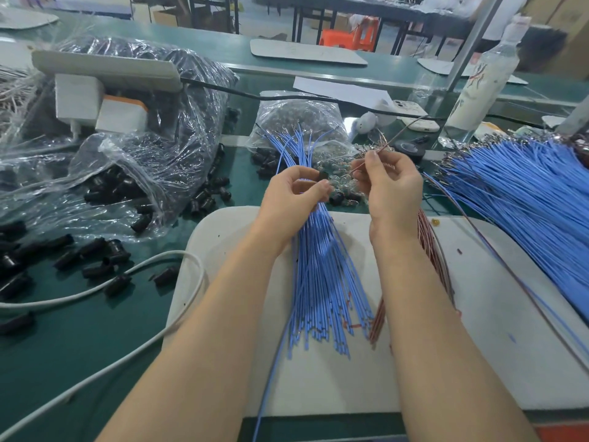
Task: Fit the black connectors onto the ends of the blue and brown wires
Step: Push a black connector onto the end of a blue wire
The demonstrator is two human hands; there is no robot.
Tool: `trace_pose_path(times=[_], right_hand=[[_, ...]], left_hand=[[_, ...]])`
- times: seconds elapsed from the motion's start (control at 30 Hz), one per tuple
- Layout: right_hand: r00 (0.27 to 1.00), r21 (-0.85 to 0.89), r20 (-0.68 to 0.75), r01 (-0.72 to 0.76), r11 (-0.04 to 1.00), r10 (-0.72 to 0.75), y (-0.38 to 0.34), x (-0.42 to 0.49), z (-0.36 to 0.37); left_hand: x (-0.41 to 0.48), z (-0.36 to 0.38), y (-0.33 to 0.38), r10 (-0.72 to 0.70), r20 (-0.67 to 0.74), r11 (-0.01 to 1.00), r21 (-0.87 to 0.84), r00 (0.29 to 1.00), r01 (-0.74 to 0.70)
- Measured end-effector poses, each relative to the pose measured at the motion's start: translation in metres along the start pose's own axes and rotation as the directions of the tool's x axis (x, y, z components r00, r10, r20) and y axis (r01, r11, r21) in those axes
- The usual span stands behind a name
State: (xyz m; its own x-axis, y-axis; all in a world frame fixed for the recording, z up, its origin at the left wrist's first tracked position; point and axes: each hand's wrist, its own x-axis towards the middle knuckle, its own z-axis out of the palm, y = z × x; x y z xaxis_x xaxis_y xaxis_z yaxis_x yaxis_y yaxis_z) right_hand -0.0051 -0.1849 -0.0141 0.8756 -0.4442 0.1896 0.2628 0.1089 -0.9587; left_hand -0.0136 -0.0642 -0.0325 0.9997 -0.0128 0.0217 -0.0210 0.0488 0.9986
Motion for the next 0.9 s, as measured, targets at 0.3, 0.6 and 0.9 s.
trace_pose_path(times=[0.3, 0.6, 0.9], right_hand=[[0.997, -0.089, 0.054, 0.059, 0.994, -0.054, -0.0015, -0.0028, -0.0007], [0.987, -0.202, 0.066, 0.156, 0.967, -0.145, 0.0, -0.0028, -0.0035], [0.973, -0.351, 0.137, 0.223, 0.91, -0.185, 0.0024, -0.0042, -0.0027]], left_hand=[[-0.0001, 0.0016, -0.0037, 0.222, -0.004, 0.91, 0.36, 0.975, -0.206], [0.0007, 0.0022, -0.0082, 0.312, 0.001, 0.84, 0.467, 0.95, -0.276], [0.0023, 0.0042, -0.0105, 0.379, 0.035, 0.774, 0.536, 0.925, -0.337]])
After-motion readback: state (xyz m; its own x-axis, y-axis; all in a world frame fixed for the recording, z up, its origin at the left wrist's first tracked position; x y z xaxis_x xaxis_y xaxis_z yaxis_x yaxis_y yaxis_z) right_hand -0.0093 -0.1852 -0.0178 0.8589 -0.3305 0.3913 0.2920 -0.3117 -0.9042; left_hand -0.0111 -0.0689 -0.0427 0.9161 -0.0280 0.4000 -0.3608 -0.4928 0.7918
